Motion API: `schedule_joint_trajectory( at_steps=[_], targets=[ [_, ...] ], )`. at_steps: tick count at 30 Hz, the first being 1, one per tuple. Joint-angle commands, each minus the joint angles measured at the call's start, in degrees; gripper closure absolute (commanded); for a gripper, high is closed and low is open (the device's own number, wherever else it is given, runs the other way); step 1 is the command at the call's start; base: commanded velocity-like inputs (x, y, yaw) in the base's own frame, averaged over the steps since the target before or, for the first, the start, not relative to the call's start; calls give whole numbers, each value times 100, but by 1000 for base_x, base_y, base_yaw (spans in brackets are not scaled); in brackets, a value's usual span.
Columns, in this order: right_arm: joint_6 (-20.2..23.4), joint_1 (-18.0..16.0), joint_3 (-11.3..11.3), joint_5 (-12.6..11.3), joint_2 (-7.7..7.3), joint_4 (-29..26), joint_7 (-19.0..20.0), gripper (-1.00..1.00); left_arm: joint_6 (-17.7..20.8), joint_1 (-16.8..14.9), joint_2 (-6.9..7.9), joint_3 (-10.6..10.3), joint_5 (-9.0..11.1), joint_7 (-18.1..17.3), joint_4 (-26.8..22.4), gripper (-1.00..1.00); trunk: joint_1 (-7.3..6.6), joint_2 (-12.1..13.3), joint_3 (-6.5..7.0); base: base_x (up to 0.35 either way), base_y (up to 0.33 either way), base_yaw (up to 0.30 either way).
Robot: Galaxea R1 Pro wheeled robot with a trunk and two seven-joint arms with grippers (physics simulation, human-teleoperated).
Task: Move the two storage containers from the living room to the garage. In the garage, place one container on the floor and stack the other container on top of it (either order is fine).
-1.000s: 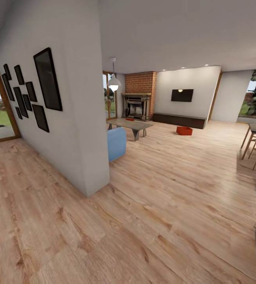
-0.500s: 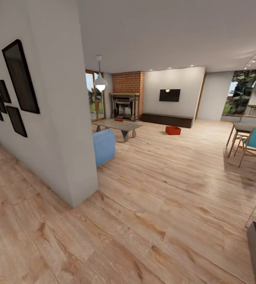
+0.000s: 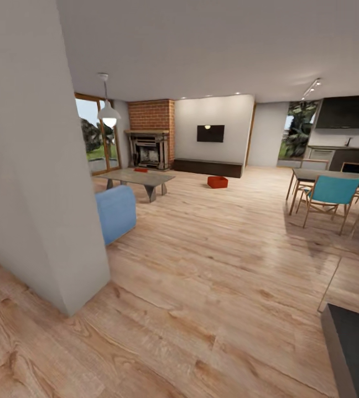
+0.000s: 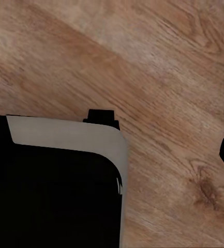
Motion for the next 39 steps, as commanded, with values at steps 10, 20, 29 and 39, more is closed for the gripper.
schedule_joint_trajectory(
  at_steps=[10,20,29,39],
  targets=[
    [-31,-8,46,-60,-4,18,22,-100,-11,0,-2,31,13,2,-3,-100,3,-3,-6,323,0,-289],
    [-34,-8,46,-60,-4,18,22,-100,-11,0,-2,31,13,2,-3,-100,3,-3,-6,323,0,-237],
    [-41,-8,53,-13,21,18,22,-100,-11,0,7,31,13,2,-1,-100,3,-3,-6,323,0,-16],
    [-92,-8,11,708,41,18,89,-100,9,0,5,23,25,2,54,-100,3,-3,-6,324,0,0]
  ],
)
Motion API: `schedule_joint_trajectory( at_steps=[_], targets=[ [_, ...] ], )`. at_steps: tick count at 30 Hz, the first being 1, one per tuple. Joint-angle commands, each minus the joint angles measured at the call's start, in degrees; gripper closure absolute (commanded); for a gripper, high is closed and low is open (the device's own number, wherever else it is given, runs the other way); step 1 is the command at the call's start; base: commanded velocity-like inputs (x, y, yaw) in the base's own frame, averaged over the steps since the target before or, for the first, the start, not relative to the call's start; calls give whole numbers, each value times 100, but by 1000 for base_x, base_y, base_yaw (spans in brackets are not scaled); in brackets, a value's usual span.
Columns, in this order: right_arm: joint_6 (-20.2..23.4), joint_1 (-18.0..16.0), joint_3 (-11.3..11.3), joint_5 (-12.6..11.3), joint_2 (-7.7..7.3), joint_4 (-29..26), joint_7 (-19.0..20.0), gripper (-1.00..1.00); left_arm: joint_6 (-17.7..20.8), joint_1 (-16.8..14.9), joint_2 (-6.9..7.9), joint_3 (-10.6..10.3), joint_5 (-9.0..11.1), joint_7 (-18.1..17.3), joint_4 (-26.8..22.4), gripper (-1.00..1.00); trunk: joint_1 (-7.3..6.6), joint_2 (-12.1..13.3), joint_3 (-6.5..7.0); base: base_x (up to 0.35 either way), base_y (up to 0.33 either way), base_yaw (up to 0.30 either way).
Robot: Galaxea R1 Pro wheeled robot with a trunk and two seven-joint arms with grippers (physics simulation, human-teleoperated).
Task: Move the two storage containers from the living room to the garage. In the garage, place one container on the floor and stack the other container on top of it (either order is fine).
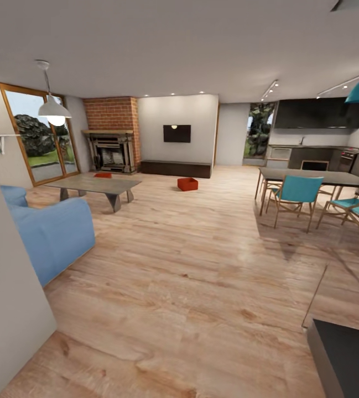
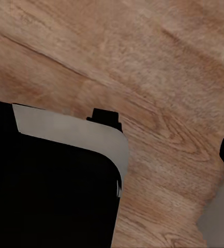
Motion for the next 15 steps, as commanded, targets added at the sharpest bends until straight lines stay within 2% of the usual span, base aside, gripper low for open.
schedule_joint_trajectory(
  at_steps=[1,5,11,15],
  targets=[
    [-38,-7,29,-66,10,18,40,-100,18,0,-5,24,15,3,28,-100,3,-2,-5,324,0,0],
    [-41,-7,20,-68,48,18,135,-100,239,0,-19,13,12,3,158,-100,3,-2,-5,324,0,0],
    [-36,-7,12,-70,42,18,420,-100,248,-1,-34,12,3,3,171,-100,3,-2,-5,324,0,0],
    [-38,-7,12,-71,34,18,444,-100,203,0,-35,12,2,3,168,-100,3,-2,-5,324,0,0]
  ],
)
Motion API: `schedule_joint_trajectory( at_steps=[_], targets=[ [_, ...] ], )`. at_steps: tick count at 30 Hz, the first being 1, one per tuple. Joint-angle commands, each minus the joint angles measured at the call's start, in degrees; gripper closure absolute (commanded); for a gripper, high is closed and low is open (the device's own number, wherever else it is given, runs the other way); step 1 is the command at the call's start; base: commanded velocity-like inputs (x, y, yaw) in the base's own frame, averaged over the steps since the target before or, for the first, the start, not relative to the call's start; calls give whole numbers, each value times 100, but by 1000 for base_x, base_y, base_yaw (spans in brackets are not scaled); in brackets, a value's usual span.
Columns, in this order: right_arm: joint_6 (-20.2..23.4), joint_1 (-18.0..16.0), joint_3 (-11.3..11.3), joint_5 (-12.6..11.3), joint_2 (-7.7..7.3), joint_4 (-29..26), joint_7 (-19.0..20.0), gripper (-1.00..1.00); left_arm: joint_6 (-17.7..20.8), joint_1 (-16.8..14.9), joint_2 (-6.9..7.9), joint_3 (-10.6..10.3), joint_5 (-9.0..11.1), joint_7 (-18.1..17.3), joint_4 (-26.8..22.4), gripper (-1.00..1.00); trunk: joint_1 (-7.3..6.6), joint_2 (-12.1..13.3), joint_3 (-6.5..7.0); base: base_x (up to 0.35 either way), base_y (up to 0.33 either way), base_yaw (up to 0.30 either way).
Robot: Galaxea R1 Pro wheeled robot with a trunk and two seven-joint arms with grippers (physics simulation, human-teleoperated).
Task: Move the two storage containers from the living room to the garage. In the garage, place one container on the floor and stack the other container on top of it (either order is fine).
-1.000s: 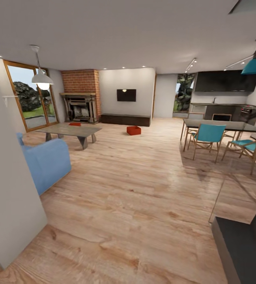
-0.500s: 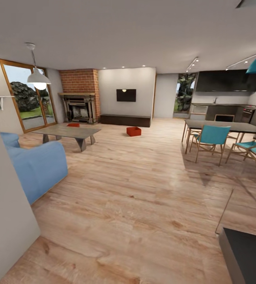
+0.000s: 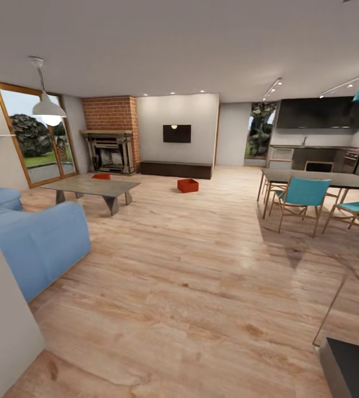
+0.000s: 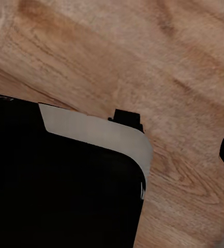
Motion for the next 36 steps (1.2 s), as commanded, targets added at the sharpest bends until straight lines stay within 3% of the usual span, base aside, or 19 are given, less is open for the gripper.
schedule_joint_trajectory(
  at_steps=[1,36],
  targets=[
    [-33,-7,38,-61,1,18,33,-100,3,0,-2,29,13,8,-8,-100,3,-2,-5,324,0,0],
    [26,-7,47,-44,-30,19,-43,-100,-13,-1,-2,20,-2,8,-8,-100,3,-2,-5,324,-1,0]
  ],
)
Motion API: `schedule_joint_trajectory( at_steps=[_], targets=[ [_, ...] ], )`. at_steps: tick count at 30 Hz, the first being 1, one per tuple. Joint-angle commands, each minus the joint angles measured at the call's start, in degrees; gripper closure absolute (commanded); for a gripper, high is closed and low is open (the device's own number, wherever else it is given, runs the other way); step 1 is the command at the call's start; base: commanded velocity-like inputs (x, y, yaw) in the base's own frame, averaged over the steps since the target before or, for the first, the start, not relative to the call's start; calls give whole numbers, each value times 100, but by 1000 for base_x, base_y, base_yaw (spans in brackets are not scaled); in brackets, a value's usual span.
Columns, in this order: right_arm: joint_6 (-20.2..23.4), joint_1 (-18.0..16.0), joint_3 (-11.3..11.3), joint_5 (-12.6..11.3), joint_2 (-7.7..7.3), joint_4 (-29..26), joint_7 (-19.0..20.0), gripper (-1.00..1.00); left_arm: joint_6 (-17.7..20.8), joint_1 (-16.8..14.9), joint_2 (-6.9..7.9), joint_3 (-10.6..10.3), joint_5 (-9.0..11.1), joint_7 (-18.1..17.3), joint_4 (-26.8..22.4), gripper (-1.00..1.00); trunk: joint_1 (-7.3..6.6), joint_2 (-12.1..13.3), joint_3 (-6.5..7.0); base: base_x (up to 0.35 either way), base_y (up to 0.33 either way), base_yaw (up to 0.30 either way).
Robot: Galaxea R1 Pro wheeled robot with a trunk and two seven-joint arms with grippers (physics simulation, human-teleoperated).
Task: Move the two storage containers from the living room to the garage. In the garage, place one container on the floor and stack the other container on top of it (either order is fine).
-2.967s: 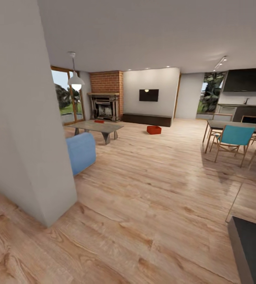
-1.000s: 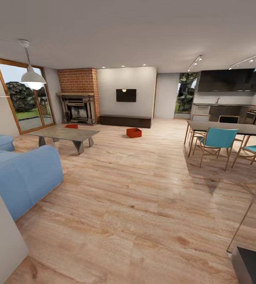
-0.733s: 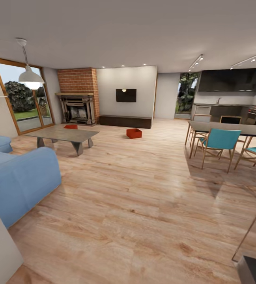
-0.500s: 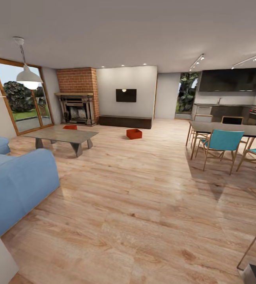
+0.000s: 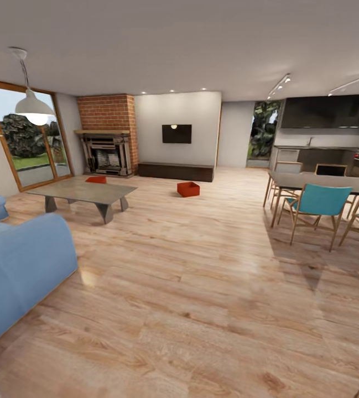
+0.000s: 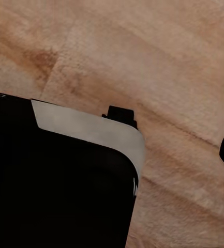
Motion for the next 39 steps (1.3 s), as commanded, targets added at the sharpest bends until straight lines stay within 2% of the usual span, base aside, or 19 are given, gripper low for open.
schedule_joint_trajectory(
  at_steps=[1,39],
  targets=[
    [-29,-7,38,-61,1,17,31,-100,4,0,-1,28,15,8,-7,-100,3,-3,-5,323,-43,0],
    [-12,-7,59,-26,-14,17,-40,-100,11,1,1,28,10,8,-7,-100,3,-3,-5,324,-79,0]
  ],
)
